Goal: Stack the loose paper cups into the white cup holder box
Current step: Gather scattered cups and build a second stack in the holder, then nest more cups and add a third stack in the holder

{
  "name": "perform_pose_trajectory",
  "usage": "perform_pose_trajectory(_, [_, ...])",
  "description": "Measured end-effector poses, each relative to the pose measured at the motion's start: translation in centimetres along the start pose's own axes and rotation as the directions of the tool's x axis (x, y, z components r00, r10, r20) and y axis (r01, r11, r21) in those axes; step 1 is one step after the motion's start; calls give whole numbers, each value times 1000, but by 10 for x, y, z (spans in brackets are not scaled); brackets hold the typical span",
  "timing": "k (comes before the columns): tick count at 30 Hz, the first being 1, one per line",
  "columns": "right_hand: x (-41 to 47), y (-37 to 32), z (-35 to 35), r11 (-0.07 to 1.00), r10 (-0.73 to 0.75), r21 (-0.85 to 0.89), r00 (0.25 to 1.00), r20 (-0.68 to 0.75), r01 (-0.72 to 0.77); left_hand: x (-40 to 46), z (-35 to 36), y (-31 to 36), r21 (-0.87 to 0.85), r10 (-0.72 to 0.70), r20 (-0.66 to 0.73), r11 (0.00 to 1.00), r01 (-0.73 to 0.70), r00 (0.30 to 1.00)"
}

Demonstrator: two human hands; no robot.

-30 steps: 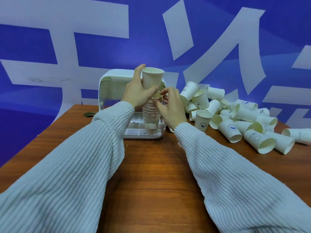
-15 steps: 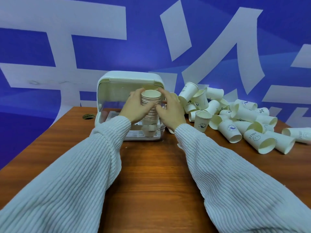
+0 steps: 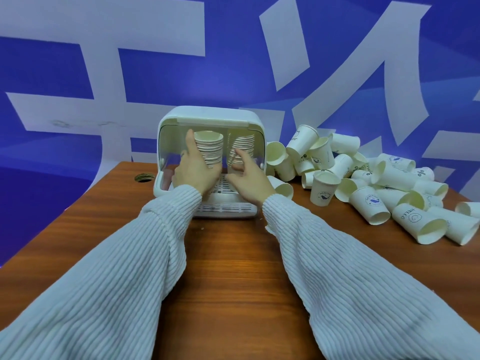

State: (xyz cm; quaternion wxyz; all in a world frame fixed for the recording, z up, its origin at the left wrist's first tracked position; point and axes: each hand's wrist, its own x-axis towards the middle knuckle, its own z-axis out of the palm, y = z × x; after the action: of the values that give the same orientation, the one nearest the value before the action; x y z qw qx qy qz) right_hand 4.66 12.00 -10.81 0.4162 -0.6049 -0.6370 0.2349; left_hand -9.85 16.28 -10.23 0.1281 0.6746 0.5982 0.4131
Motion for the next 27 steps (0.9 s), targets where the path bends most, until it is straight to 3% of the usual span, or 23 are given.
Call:
perform_pose_trajectory(7, [1, 3, 1, 992, -19, -124, 998, 62, 26, 32, 11, -1, 13, -97, -18, 995, 97, 995])
perform_pose_trajectory(12, [2, 11, -1, 996, -37, -79, 997, 72, 43, 54, 25, -5, -11, -101, 64, 995, 101, 993])
perform_pose_trajectory(19, [-2, 11, -9, 992, -48, 105, 985, -168, 67, 51, 21, -14, -91, -14, 155, 995, 29, 988])
perform_pose_trajectory(22, [-6, 22, -26, 993, -41, 91, 923, -383, 82, 38, 16, -6, -113, 40, 79, 993, -30, 996])
perform_pose_trajectory(24, [-12, 33, -43, 1000, -13, -27, 849, -528, -2, 23, 13, 2, -119, 90, -23, 989, -92, 996])
perform_pose_trajectory(26, [-18, 50, -60, 969, -36, -222, 827, -561, -108, 3, 11, 8, -141, 137, -161, 977, -160, 977])
perform_pose_trajectory(27, [-20, 60, -67, 932, -42, -333, 866, -497, -146, -9, 12, 10, -148, 178, -224, 966, -214, 958])
